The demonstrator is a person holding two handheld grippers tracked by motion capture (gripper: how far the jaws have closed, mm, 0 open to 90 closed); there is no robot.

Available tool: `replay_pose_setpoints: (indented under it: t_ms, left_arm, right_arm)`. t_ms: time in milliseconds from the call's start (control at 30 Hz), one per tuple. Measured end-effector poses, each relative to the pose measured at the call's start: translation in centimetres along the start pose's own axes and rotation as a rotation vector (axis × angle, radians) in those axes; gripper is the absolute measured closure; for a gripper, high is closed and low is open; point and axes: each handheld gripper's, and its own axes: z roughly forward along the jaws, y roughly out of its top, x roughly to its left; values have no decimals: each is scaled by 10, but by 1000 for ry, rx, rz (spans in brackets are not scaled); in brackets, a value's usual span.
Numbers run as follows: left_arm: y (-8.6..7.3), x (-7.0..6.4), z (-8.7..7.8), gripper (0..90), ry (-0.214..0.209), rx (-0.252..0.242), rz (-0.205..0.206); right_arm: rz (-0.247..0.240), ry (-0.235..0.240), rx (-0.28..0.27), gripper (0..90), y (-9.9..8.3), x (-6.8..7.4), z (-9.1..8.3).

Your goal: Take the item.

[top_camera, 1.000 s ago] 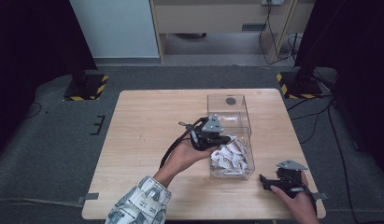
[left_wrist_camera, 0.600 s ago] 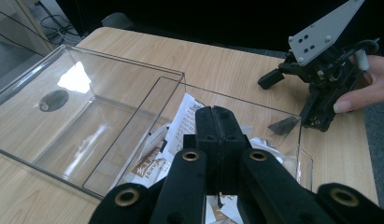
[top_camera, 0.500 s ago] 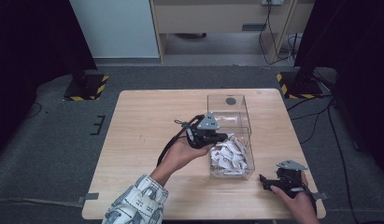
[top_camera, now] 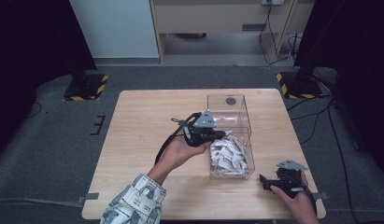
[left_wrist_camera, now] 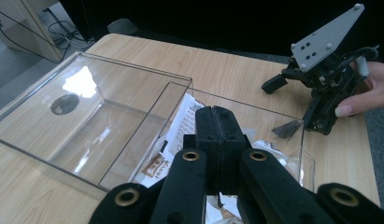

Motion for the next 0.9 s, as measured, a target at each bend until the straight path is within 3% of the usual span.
replay_pose_setpoints:
  t_ms: [900]
  left_arm:
    - [-6,17,-23,897,44,-13,-16]
  right_arm:
    - [0,0,0,8,0,0,0]
